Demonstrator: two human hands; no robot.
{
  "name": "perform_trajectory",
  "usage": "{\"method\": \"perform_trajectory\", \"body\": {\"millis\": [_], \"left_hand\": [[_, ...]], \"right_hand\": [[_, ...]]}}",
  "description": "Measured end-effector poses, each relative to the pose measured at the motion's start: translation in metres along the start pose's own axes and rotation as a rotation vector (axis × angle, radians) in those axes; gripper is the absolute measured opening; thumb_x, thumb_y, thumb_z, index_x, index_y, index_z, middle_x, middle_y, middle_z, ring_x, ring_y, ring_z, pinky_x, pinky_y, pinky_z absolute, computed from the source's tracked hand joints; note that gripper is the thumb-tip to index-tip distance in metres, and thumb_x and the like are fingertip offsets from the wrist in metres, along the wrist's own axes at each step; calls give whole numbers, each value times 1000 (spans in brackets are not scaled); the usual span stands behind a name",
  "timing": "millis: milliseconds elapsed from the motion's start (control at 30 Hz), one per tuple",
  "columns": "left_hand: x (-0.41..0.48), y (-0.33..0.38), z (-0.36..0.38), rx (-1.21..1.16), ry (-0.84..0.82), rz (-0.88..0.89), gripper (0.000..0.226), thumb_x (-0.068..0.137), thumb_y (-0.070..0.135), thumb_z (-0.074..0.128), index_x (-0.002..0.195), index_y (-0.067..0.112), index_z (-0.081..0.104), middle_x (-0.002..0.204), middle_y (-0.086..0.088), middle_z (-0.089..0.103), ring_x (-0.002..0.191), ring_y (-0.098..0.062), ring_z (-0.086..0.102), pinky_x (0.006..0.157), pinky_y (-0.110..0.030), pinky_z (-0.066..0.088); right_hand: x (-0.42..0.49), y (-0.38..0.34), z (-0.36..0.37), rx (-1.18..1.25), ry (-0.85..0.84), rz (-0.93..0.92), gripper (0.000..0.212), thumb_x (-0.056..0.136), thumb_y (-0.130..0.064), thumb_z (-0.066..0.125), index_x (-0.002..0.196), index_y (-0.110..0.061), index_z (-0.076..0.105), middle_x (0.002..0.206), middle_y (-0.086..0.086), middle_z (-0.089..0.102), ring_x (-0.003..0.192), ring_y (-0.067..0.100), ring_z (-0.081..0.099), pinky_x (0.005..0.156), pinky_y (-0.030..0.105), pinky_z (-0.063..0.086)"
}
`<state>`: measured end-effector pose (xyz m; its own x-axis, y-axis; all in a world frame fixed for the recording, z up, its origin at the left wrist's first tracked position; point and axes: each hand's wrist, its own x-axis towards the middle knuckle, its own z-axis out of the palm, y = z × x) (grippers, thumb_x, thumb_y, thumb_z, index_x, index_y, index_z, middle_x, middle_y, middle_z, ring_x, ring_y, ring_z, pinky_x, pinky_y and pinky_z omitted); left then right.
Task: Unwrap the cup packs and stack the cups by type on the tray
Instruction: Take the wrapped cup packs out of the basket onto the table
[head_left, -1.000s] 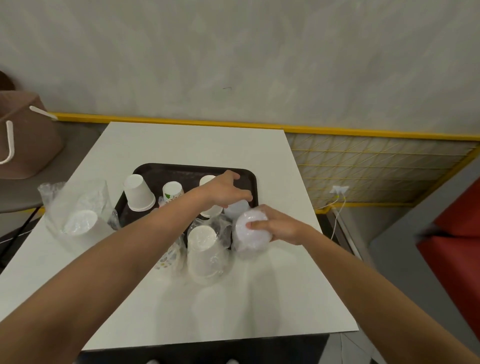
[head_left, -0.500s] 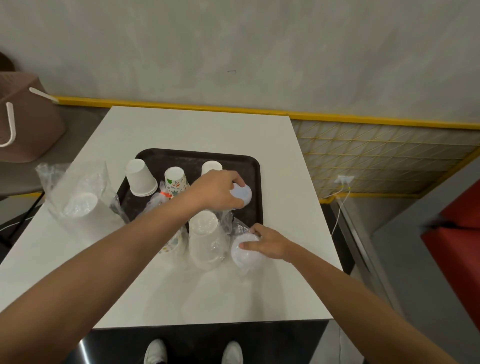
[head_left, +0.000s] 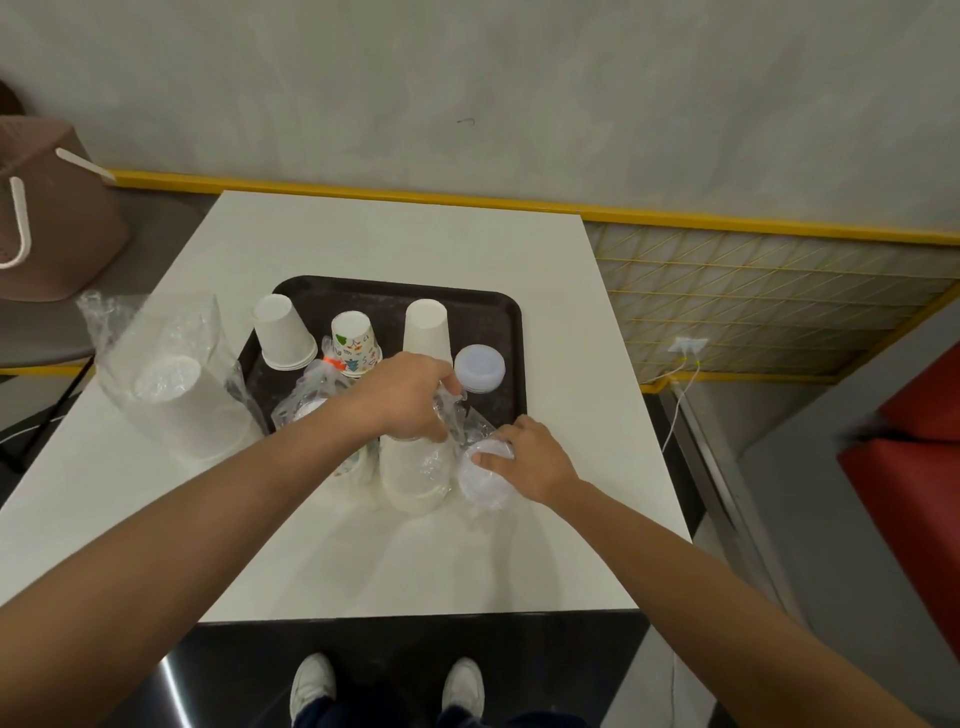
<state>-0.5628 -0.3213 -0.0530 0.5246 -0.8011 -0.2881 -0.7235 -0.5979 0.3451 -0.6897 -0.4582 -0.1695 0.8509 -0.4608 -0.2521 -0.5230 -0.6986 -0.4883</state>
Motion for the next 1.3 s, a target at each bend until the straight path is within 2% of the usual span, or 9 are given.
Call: {"method": "perform_trajectory", "body": {"millis": [267, 400, 567, 833, 1000, 1167, 1300], "left_hand": [[-1, -3, 6, -7, 42, 17, 55, 69, 28, 81, 119, 27, 57, 123, 1, 59, 110, -20, 57, 91, -32, 49], [-2, -4, 6, -11, 49, 29, 55, 69, 28, 81, 119, 27, 58, 124, 1, 59, 111, -20, 56, 91, -32, 49], [-6, -5, 2, 9, 67, 50, 57, 69, 31, 81, 121, 28, 56, 122, 0, 57, 109, -19, 55, 88, -32, 49], [-13, -3, -1, 15, 76, 58, 62, 70, 35, 80, 124, 27, 52, 123, -2, 53, 111, -20, 53, 91, -33, 48], [-16, -2, -2, -22, 120, 59, 60, 70, 35, 78, 124, 27, 52, 125, 0, 50, 109, -19, 52, 86, -29, 44], [-20, -4, -12, -64, 178, 62, 57, 75, 33, 74, 126, 25, 52, 128, -1, 48, 107, -17, 50, 84, -26, 40], [-22, -11, -23, -74, 255, 35, 54, 75, 38, 73, 123, 24, 54, 121, 0, 52, 105, -16, 51, 80, -23, 35]], "right_hand": [[-2, -3, 9, 28, 16, 20, 38, 93, -43, 52, 118, -14, 50, 116, 6, 56, 107, 25, 53, 88, 36, 44], [-2, -2, 13, 61, -5, 80, 38, 95, -42, 48, 119, -13, 49, 121, 7, 56, 108, 26, 54, 90, 37, 45], [0, -4, 8, 152, -14, 135, 43, 91, -44, 54, 121, -14, 48, 120, 7, 55, 108, 25, 54, 90, 35, 44], [2, -13, -3, 247, 51, 107, 51, 80, -46, 68, 117, -13, 55, 114, 3, 60, 106, 20, 57, 88, 33, 48], [3, -20, -14, 286, 98, 102, 52, 84, -41, 66, 124, -11, 53, 119, 6, 58, 107, 21, 57, 89, 30, 46], [11, -37, -35, 337, 198, 44, 39, 88, -34, 63, 120, -13, 56, 118, 7, 60, 106, 20, 58, 86, 26, 46], [20, -63, -52, 332, 245, -37, 31, 90, -32, 60, 115, -15, 59, 117, 5, 59, 104, 16, 56, 87, 23, 43]]}}
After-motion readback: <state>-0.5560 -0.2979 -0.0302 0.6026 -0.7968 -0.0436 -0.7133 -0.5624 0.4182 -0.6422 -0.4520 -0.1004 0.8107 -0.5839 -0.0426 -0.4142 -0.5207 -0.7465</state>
